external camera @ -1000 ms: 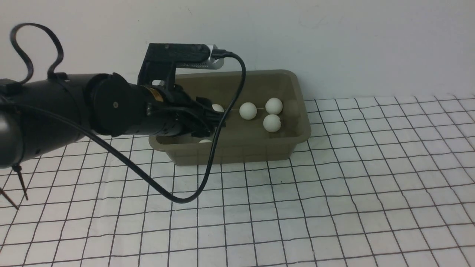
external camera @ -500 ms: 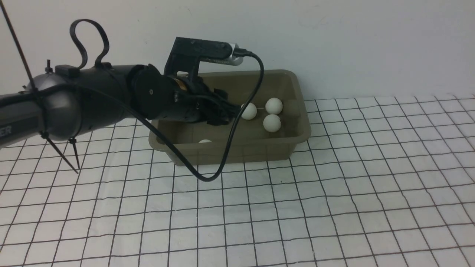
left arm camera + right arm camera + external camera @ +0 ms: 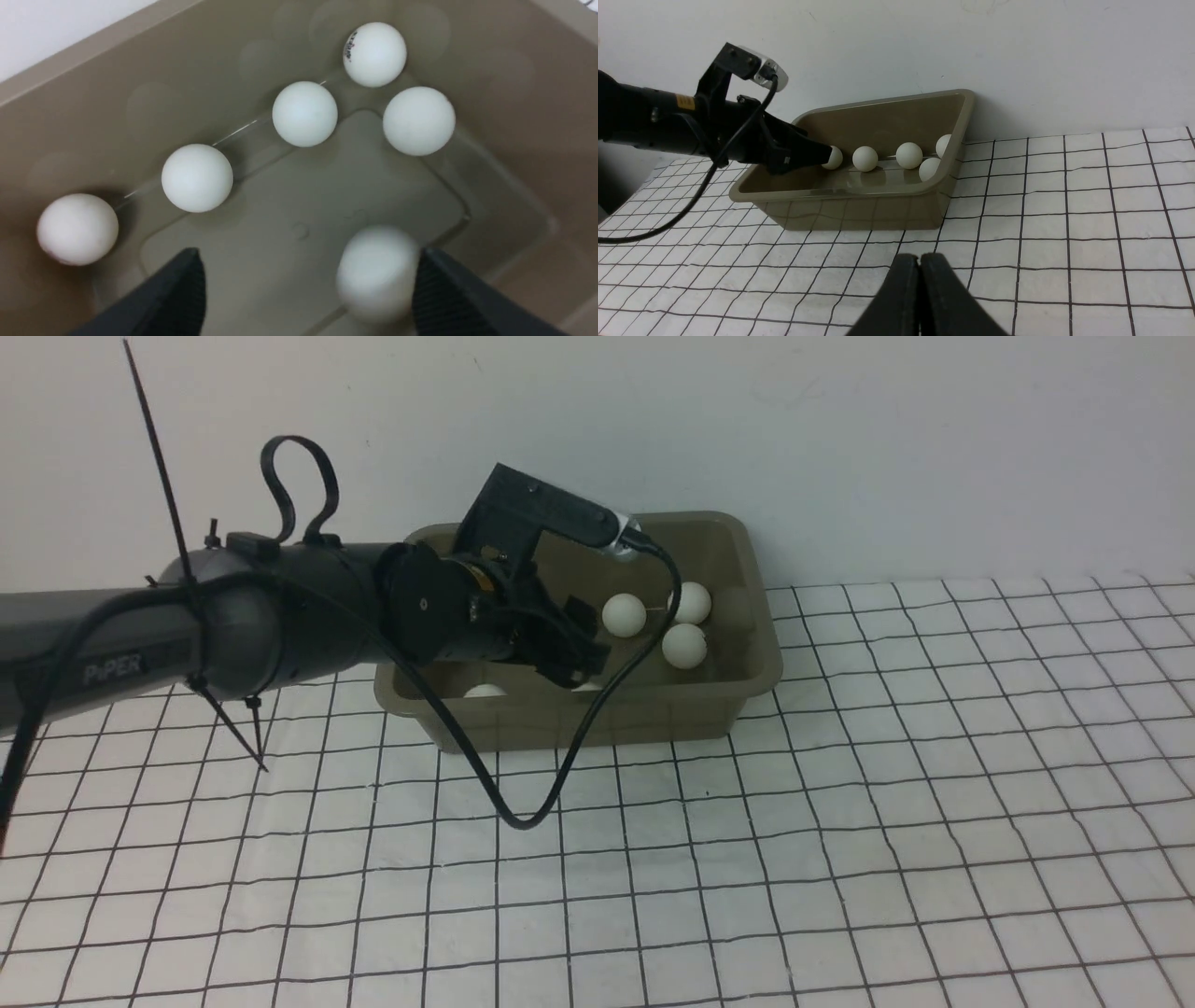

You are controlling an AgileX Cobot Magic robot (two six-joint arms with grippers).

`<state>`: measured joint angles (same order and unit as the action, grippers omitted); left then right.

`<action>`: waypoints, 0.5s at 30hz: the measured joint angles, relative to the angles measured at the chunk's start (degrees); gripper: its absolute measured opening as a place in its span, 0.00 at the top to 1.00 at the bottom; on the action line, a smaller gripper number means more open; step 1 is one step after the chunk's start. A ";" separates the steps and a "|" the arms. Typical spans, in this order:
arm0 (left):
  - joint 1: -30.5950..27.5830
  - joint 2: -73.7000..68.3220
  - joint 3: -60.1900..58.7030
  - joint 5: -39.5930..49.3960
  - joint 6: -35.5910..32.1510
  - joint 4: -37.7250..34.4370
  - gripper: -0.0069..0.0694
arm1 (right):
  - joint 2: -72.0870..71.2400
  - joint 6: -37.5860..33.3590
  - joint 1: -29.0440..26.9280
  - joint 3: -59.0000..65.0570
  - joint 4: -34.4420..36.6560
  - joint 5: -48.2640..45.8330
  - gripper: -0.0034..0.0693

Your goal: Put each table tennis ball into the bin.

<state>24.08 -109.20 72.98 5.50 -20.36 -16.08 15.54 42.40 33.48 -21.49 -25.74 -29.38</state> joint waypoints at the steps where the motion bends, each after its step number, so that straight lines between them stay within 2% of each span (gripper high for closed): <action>1: 0.00 -0.11 0.00 -0.10 0.12 0.00 0.19 | 0.00 0.00 0.00 0.00 0.00 0.00 0.98; 3: 0.00 -0.47 0.02 -0.33 0.13 -0.06 0.15 | 0.00 0.00 0.00 0.00 0.00 0.00 0.98; 8: 0.00 0.19 0.07 0.24 0.18 -0.12 0.17 | 0.00 0.00 0.00 0.00 0.05 0.00 0.98; 11: 0.00 3.54 0.07 4.16 0.25 -0.12 0.30 | 0.00 0.00 0.00 0.00 0.17 0.00 0.98; 13: 0.00 6.16 0.07 7.09 0.25 -0.12 0.43 | 0.00 0.00 0.00 0.00 0.17 0.00 0.98; 14: 0.00 6.46 0.07 7.92 0.25 -0.12 0.45 | 0.00 0.00 0.00 0.00 0.17 0.00 0.98; 15: 0.00 8.67 0.07 11.03 0.25 -0.12 0.56 | 0.00 0.00 0.00 0.00 0.17 0.00 0.98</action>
<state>24.08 -100.54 73.05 16.53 -20.11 -16.20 15.54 42.40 33.48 -21.49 -25.56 -29.38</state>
